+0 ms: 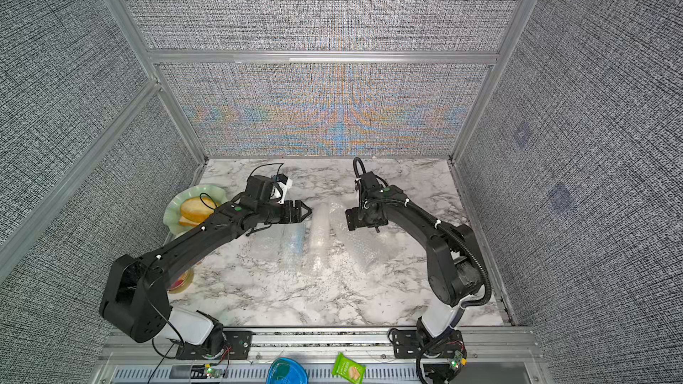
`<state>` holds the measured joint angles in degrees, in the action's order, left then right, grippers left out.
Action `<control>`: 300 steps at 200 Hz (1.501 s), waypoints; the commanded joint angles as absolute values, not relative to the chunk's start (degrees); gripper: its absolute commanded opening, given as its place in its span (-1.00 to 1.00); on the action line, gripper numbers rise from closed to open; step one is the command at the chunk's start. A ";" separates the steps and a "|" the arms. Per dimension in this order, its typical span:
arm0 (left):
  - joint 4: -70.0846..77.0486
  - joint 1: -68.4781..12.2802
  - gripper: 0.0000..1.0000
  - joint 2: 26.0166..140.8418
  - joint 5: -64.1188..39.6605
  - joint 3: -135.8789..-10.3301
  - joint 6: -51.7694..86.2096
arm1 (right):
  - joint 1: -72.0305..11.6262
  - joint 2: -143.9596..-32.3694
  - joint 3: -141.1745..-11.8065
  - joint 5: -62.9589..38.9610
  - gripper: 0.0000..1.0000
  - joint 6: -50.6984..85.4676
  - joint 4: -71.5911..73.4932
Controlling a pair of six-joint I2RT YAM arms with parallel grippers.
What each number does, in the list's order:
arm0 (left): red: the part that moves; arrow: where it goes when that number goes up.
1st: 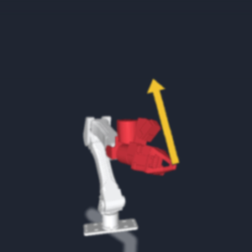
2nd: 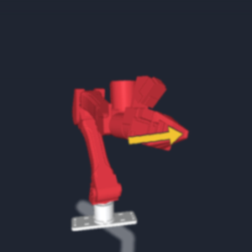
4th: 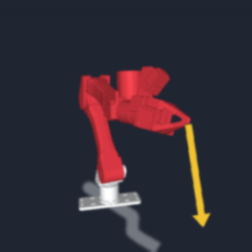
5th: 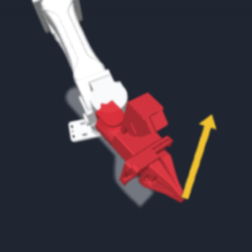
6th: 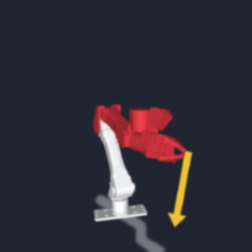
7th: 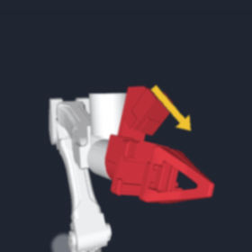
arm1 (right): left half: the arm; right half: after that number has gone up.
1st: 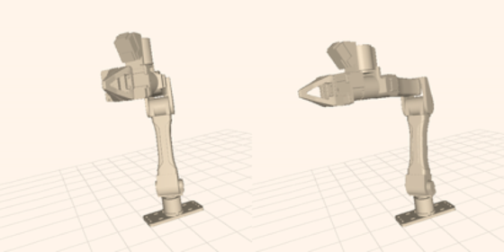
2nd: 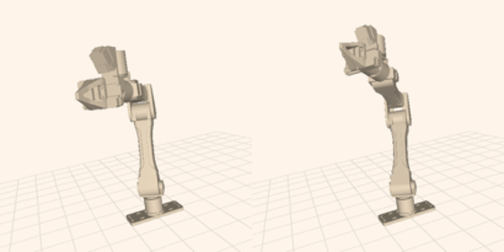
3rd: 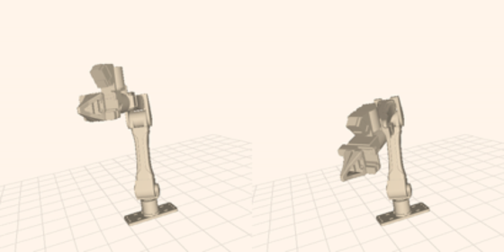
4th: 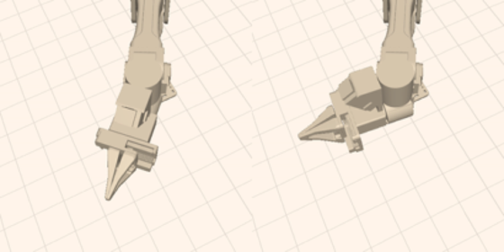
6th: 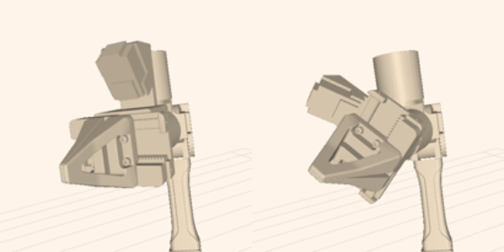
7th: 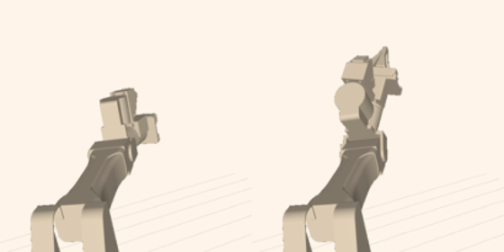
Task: Unwrap the vase from the bubble wrap
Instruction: Unwrap the bubble wrap at the center of the board.
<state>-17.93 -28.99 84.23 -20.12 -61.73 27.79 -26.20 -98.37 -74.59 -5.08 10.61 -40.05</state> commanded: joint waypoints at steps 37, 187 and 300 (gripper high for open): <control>-19.05 -28.86 0.68 82.55 -21.09 -61.59 26.71 | -26.46 -101.81 -74.17 -7.12 0.81 1.94 -42.59; -17.67 -28.85 0.68 82.07 -21.26 -61.61 27.27 | -30.29 -110.52 -77.73 30.37 0.05 12.00 -53.87; -16.48 -28.83 0.69 82.11 -21.51 -61.35 27.86 | -31.46 -114.26 -83.15 38.58 0.57 24.01 -58.48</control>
<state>-17.67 -28.99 82.30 -20.97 -61.47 27.44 -31.16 -116.77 -83.50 42.94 22.59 -59.64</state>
